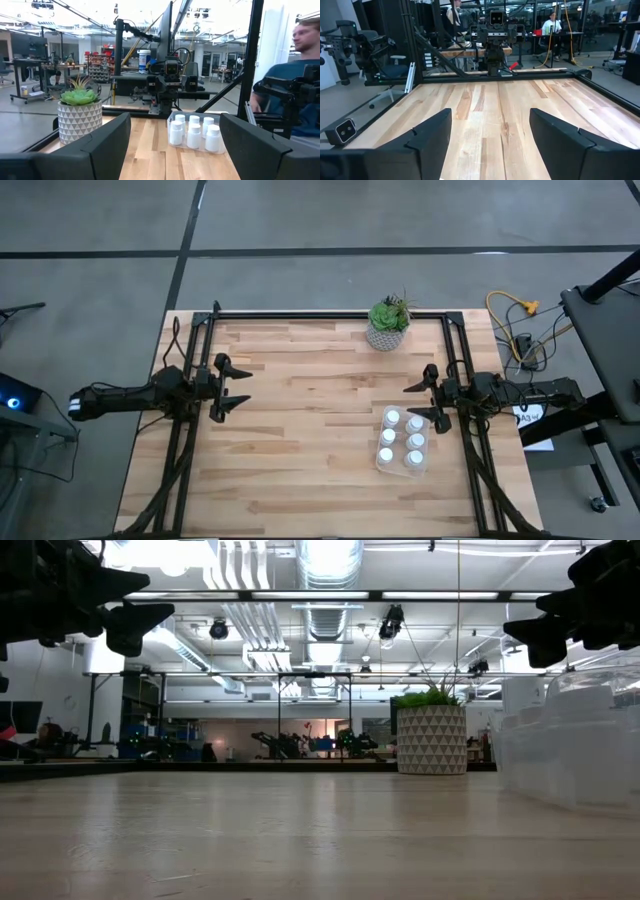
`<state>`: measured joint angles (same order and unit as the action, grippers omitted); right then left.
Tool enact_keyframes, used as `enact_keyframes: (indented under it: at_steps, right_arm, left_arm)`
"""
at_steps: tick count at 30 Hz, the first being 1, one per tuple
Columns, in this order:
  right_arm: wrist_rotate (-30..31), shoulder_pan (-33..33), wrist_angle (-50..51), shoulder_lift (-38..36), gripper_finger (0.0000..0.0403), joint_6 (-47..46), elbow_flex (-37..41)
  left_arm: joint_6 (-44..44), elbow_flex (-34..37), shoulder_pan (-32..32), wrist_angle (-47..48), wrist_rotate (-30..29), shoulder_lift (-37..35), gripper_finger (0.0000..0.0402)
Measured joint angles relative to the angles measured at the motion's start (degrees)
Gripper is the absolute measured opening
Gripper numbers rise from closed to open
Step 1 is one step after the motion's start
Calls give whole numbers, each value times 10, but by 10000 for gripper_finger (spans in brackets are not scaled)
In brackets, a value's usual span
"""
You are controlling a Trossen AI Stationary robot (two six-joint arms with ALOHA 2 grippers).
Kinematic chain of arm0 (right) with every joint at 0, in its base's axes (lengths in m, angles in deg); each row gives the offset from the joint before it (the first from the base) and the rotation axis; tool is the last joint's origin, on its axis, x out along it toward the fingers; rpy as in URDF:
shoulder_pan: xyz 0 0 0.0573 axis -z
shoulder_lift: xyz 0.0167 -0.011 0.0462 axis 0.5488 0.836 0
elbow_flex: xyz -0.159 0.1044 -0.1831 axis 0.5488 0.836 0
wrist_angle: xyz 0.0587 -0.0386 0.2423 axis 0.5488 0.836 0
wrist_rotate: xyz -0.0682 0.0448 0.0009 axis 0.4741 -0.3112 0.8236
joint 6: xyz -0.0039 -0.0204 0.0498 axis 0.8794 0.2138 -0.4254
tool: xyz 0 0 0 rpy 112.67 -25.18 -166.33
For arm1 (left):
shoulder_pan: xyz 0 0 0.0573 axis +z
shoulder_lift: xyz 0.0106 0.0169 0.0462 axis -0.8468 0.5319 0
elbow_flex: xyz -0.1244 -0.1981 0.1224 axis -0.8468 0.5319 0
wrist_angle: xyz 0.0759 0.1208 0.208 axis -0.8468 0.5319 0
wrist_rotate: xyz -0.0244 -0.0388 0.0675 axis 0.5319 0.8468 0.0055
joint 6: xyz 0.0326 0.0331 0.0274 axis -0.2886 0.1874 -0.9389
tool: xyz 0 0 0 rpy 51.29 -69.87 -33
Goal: Pick and place pill bottles into a basket
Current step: Return to Home Position
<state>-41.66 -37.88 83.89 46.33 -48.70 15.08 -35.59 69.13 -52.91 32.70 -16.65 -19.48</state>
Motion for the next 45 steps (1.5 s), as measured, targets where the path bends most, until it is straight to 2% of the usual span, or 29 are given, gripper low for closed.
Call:
enact_keyframes:
  at_steps: [10,23,37,45]
  right_arm:
    - [0,0,0,0,268,-1,0]
    - [0,0,0,0,253,0,0]
    - [0,0,0,0,268,-1,0]
    - [0,0,0,0,259,0,0]
  left_arm:
    - [0,0,0,1,0,0,287]
    - [0,0,0,0,0,1,287]
    - [0,0,0,0,0,0,287]
    - [0,0,0,1,0,0,287]
